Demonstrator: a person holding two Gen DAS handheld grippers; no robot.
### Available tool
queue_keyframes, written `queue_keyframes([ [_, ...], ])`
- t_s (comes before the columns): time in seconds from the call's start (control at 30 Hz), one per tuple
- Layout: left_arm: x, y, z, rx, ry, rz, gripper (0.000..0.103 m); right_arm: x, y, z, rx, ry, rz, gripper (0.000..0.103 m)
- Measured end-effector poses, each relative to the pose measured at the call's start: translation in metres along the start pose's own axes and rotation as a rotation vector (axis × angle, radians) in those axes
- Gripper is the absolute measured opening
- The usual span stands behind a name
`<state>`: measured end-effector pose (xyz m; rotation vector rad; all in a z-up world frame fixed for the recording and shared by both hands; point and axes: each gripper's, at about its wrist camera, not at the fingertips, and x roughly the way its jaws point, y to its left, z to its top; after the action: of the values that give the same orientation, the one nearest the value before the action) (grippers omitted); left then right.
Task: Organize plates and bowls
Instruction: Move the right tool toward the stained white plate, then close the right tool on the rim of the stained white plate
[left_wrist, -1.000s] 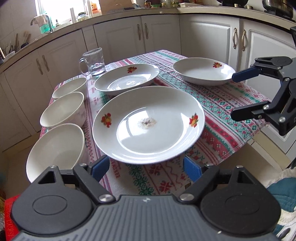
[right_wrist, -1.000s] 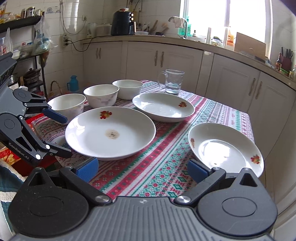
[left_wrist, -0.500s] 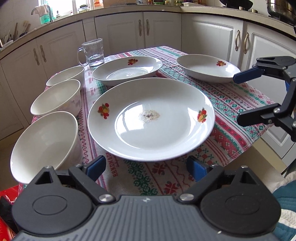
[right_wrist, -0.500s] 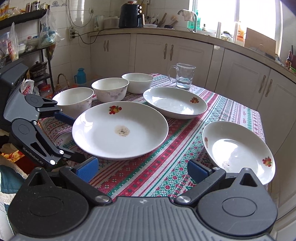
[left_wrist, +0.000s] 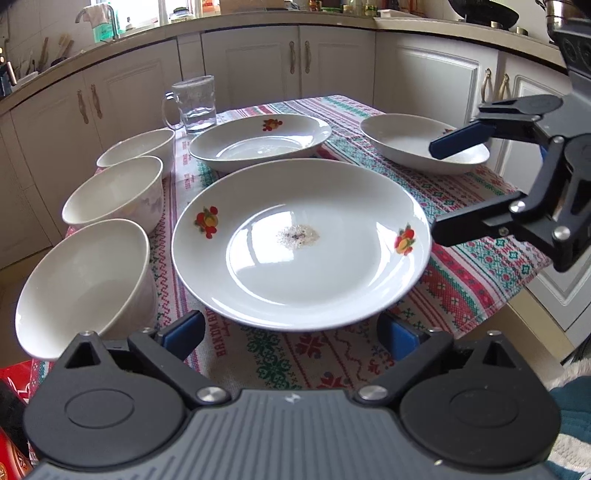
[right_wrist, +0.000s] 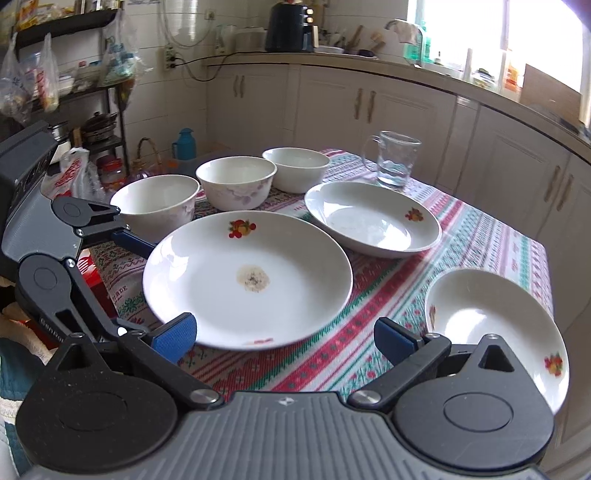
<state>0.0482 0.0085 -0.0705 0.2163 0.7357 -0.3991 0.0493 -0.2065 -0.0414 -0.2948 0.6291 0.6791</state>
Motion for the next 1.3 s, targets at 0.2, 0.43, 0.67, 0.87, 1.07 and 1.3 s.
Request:
queue_keyframes([
  [0.2,0.001,-0.004,0.004,-0.015,-0.003,0.001,0.092,0.018,-0.020,0.021,-0.050,0.018,0.106,0.103],
  [0.43,0.006,-0.004,0.006,-0.048,0.013,-0.002,0.092,0.051,-0.047,0.045,-0.026,0.080,0.223,0.103],
  [0.67,0.008,-0.004,0.007,-0.052,0.021,0.002,0.092,0.088,-0.063,0.061,0.025,0.156,0.280,0.100],
  [0.87,0.009,-0.004,0.008,-0.050,0.024,0.000,0.093,0.112,-0.069,0.068,0.038,0.212,0.321,0.085],
  [1.07,0.010,-0.004,0.008,-0.048,0.026,-0.003,0.094,0.124,-0.073,0.072,0.048,0.237,0.358,0.082],
  [1.3,0.011,-0.003,0.008,-0.045,0.026,-0.008,0.094,0.134,-0.074,0.078,0.063,0.243,0.403,0.082],
])
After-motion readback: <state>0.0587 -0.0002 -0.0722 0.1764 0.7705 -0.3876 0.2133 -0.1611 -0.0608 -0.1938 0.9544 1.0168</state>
